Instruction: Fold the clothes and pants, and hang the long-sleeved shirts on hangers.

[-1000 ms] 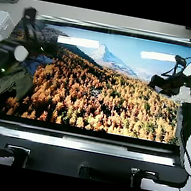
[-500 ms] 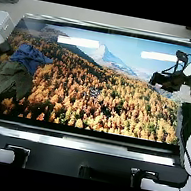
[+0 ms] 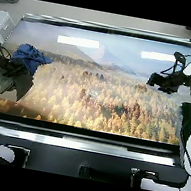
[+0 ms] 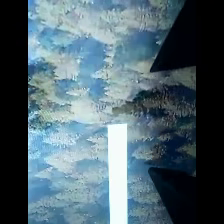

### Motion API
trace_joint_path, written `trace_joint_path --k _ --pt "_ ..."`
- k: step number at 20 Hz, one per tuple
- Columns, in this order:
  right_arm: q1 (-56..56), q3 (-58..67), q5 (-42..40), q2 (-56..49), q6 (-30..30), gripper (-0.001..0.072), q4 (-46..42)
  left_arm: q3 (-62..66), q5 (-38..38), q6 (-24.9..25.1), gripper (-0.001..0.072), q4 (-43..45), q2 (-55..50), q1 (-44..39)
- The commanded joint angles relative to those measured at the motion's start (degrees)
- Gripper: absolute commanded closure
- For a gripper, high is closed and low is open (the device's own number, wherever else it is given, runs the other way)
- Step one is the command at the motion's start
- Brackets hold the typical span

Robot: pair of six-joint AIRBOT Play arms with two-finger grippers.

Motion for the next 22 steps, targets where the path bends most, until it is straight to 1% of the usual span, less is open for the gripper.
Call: trace_joint_path --k 1,2,3,4,6,8,10,12,14,16,18,19,20,21,22 --pt "0.04 0.0 5.6 -0.02 -0.02 0.0042 0.42 -0.07 -1.55 0.96 -0.0013 -1.16 -3.98 0.96" --pt "0.04 0.0 7.63 -0.02 -0.02 0.0042 0.42 -0.07 -4.24 0.83 0.0068 -1.18 -4.35 1.51" --pt "0.04 0.0 9.2 -0.02 -0.04 0.0042 0.39 0.04 -7.52 0.92 0.057 -1.55 -4.13 2.14" --pt "0.04 0.0 10.19 -0.02 -0.13 0.0042 0.35 0.35 -9.55 3.37 0.0686 -3.28 -3.26 2.6" --pt "0.04 0.0 10.88 0.0 -0.55 0.0041 -0.28 2.73 -9.42 6.34 0.0687 -6.32 1.9 2.8" --pt "0.04 0.02 11.17 0.0 -0.87 0.0041 -0.26 7.15 -7.3 6.88 0.0687 -7.48 10.58 2.38" --pt "0.04 0.02 11.72 0.04 -0.87 0.0041 -0.15 10.03 -2.84 6.88 0.0687 -9.31 22.4 0.24" --pt "0.04 0.02 15.08 0.46 -0.87 0.0041 -0.02 10.05 1.77 6.86 0.0687 -9.92 33.94 -4.81" --pt "0.04 0.02 17.9 1.49 -0.87 0.0041 -0.04 9.53 4.68 6.82 0.0687 -9.94 42.73 -14.49" --pt "0.04 0.07 18.47 3.37 -0.87 0.0041 -0.07 6.8 10.12 6.6 0.0687 -9.88 47.69 -28.5" --pt "0.04 0.07 17.75 6.01 -0.87 0.0041 -0.11 2.58 16.39 6.08 0.0687 -9.18 48.3 -43.71" --pt "0.04 0.09 17.18 7.58 -0.9 0.0041 -0.31 0.17 18.62 5.75 0.0687 -7.23 47.52 -49.77" --pt "0.04 0.13 17.11 9.07 -0.96 0.0041 -0.63 -2.34 19.37 4.92 0.0687 -2.51 46.23 -55.01" --pt "0.04 0.13 17.14 10.75 -1.36 0.0041 -1.97 -4.57 19.32 -0.17 0.0687 3.19 44.76 -58.38" --pt "0.04 0.13 17.16 12.31 -1.77 0.0041 -3.54 -6.97 19.32 -7.87 0.0688 8.31 42.82 -60.57"
